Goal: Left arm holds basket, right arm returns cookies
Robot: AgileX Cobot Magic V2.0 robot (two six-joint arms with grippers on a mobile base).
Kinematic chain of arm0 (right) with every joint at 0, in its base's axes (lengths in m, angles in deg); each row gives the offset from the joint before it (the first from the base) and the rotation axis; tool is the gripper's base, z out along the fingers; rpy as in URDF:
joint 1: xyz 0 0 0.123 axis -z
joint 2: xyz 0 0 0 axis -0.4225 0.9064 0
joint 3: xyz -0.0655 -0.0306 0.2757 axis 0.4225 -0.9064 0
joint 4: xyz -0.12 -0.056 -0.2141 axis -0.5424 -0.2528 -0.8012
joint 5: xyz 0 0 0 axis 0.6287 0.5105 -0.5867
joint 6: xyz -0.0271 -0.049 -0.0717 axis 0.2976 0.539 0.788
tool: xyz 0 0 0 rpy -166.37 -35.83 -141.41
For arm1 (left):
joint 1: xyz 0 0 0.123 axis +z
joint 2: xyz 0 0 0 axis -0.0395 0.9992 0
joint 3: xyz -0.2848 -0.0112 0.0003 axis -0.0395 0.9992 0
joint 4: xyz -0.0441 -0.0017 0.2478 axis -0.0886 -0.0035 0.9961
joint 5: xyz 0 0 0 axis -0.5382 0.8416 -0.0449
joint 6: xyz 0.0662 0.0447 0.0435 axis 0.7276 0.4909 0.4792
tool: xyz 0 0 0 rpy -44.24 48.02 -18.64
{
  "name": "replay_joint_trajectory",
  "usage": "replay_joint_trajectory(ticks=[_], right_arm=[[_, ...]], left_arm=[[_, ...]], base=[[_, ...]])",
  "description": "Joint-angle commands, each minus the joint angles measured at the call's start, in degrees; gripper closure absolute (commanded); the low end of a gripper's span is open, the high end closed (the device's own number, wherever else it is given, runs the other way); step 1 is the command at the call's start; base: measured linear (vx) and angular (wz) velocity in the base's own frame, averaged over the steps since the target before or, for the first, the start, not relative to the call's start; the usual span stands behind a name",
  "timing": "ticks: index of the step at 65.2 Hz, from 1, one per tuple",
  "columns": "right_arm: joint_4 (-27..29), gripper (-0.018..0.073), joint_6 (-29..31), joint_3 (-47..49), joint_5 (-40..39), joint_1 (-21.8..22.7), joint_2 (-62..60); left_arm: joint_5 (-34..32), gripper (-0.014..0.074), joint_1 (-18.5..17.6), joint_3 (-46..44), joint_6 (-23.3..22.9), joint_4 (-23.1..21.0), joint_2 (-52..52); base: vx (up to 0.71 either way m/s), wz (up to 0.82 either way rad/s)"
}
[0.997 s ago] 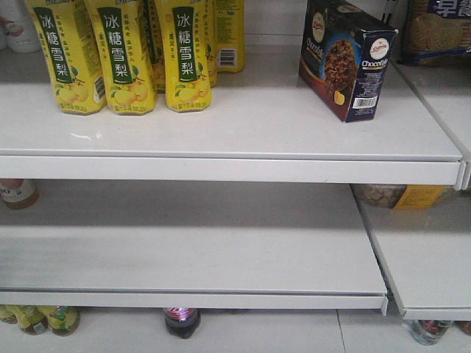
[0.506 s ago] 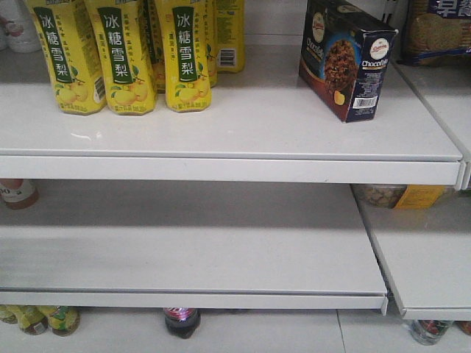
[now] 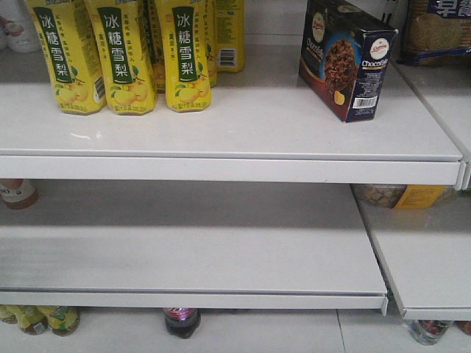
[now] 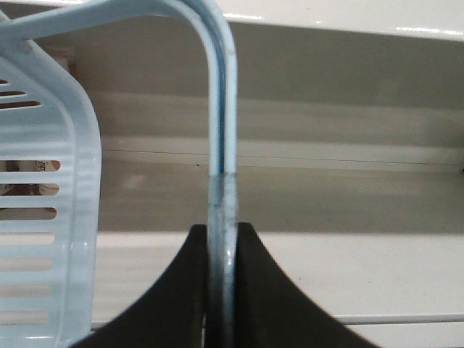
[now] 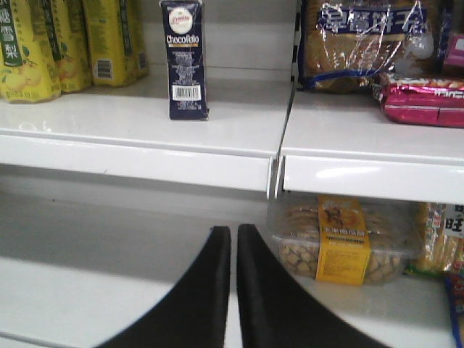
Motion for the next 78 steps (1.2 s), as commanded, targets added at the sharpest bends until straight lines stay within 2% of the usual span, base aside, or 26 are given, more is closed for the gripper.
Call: replay_joint_trajectory(ticks=[1, 9, 17, 25, 39, 53, 65, 78], right_arm=[[-1.96, 0.0568, -0.02, 1.03, -7.55, 2.27, 0.98], [-2.26, 0.0568, 0.1, -0.97, -12.19, 8.48, 0.98], [-0.22, 0.0568, 0.1, -5.26, -17.2, 15.39, 0.98], [0.84, 0.0568, 0.1, -10.38, -23.34, 19.76, 0.98], [2.48, 0.0566, -0.02, -20.58, -34.35, 21.69, 0.98], [8.09, 0.0565, -0.02, -33.03, -49.25, 21.69, 0.98], [8.67, 0.0565, 3.56, -32.77, -44.29, 21.69, -0.93], [9.33, 0.0565, 3.39, -32.77, -38.19, 21.69, -1.94]], left_arm=[[-6.13, 0.0596, -0.02, -1.8, 0.67, 1.05, -1.04], [-6.13, 0.0596, -0.02, -1.8, 0.67, 1.05, -1.04], [-6.13, 0.0596, -0.02, -1.8, 0.67, 1.05, -1.04], [-6.13, 0.0596, -0.02, -1.8, 0.67, 1.05, -1.04], [-6.13, 0.0596, -0.02, -1.8, 0.67, 1.05, -1.04], [-6.13, 0.0596, -0.02, -1.8, 0.67, 1.05, -1.04], [-6.13, 0.0596, -0.02, -1.8, 0.67, 1.05, -1.04], [-6.13, 0.0596, -0.02, -1.8, 0.66, 1.05, -1.05]], base=[[0.0, 0.0], [0.0, 0.0], [0.0, 0.0], [0.0, 0.0], [0.0, 0.0], [0.0, 0.0], [0.0, 0.0], [0.0, 0.0]])
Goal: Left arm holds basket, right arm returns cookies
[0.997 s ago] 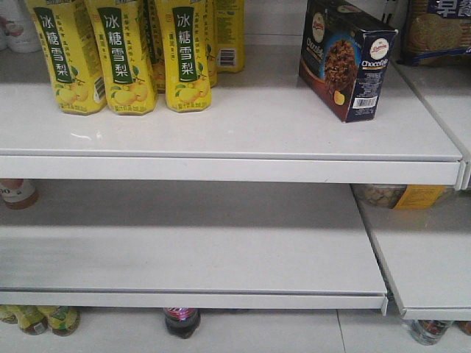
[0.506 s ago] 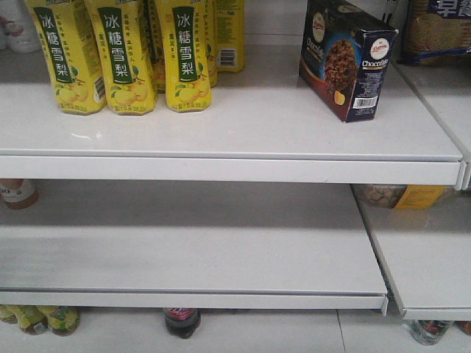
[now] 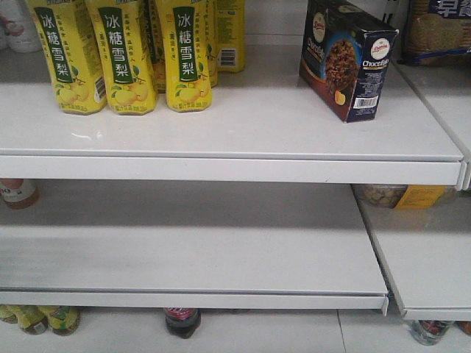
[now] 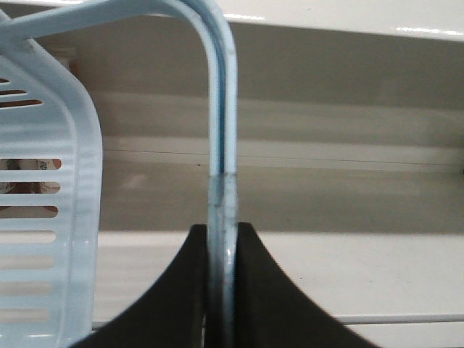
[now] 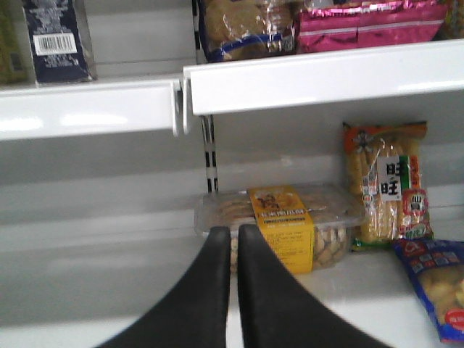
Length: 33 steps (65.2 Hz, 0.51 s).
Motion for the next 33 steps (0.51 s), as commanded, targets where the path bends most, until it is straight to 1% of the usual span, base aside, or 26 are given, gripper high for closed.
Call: replay_joint_trajectory(ticks=[1, 33], right_arm=[[0.39, 0.0565, 0.6, -1.09, -0.66, 0.29, -0.79], [0.42, 0.0565, 0.53, -1.03, -0.29, 0.29, -0.74]], left_arm=[[-6.14, 0.0596, -0.02, -1.8, 0.71, 1.05, -1.05], [-6.14, 0.0596, -0.02, -1.8, 0.71, 1.05, -1.05]], base=[[0.0, 0.0], [0.0, 0.0]])
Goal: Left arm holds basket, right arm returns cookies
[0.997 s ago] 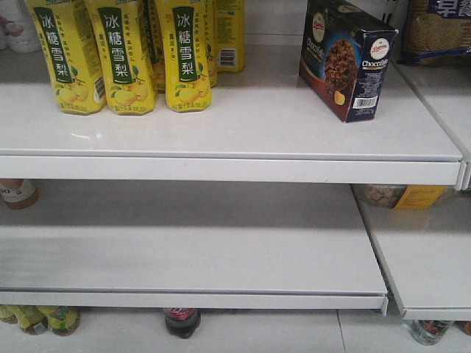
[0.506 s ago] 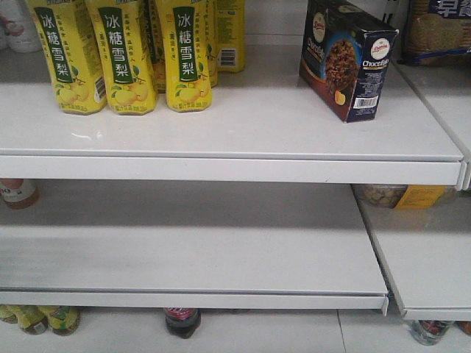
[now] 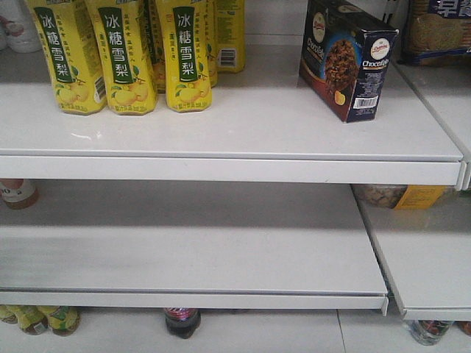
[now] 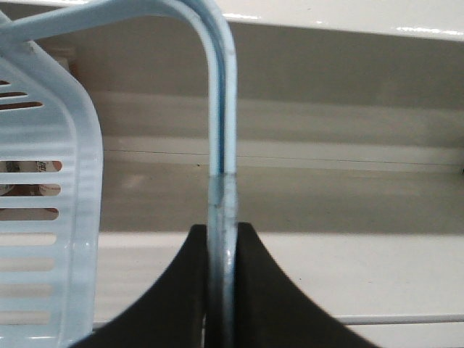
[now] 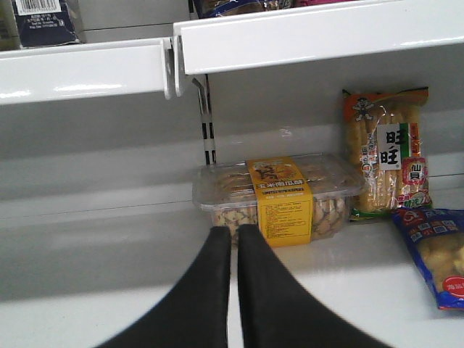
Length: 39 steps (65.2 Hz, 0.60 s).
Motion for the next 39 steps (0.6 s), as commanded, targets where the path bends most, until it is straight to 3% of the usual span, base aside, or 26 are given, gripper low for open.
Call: replay_joint_trajectory(ticks=[1, 39], right_arm=[[-0.23, 0.0565, 0.53, -1.03, -3.82, 0.29, -0.74], [-0.23, 0.0565, 0.53, -1.03, -3.76, 0.29, -0.74]], left_arm=[[-6.14, 0.0596, -0.02, -1.8, 0.71, 1.05, -1.05], [-6.14, 0.0596, -0.02, -1.8, 0.71, 1.05, -1.05]], base=[[0.0, 0.0], [0.0, 0.0]])
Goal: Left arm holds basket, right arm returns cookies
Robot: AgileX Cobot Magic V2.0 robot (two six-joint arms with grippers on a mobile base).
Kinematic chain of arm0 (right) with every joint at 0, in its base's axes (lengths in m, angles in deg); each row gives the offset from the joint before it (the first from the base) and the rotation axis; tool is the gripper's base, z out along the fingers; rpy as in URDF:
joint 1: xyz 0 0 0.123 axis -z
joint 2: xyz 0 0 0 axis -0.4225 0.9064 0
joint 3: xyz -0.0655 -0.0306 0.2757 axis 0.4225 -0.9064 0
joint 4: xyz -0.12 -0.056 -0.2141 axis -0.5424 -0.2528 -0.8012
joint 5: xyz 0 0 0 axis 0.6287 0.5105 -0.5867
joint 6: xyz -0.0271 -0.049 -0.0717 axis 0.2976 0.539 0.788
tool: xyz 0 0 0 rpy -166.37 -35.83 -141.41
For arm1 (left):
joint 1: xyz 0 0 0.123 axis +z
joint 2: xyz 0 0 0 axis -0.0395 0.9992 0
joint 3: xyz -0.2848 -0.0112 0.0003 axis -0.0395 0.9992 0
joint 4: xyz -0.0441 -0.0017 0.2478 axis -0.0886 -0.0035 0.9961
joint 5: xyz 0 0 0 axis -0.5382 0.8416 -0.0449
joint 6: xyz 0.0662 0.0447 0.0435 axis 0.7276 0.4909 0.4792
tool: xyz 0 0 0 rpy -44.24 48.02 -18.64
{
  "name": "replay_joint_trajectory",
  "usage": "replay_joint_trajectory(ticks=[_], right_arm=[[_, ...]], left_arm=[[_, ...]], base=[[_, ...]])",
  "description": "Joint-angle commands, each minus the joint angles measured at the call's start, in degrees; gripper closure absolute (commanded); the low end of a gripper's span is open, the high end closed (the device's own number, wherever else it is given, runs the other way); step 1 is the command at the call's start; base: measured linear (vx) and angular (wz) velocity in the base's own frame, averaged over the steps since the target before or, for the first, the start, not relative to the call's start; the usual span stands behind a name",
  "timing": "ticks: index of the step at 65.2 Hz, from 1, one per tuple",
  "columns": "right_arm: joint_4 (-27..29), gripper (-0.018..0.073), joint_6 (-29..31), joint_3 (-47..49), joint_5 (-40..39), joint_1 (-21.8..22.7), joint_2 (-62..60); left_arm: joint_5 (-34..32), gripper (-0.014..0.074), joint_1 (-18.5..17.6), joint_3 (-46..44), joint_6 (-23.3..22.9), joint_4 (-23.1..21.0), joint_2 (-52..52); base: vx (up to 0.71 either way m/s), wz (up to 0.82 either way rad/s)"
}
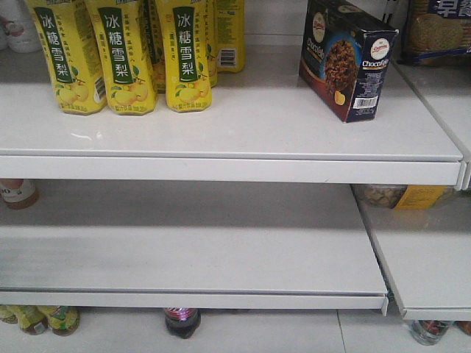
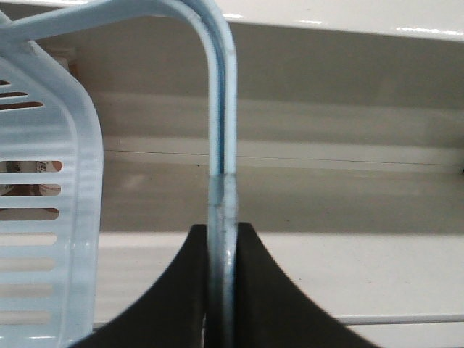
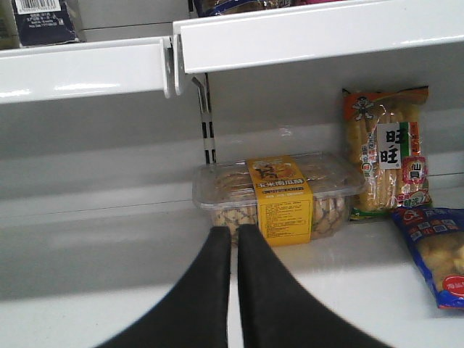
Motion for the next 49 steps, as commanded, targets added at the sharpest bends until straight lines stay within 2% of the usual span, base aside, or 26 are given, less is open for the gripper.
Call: replay_joint_trajectory(ticks=[1, 49], right_arm=[[-0.23, 0.0565, 0.53, -1.03, -3.89, 0.29, -0.74], [-0.28, 0.0565, 0.53, -1.03, -3.89, 0.29, -0.74]], left_arm=[[-6.14, 0.0596, -0.02, -1.8, 0.71, 1.05, -1.05], [-6.14, 0.0596, -0.02, -1.8, 0.71, 1.05, -1.05]], base=[[0.0, 0.0], [0.0, 0.0]])
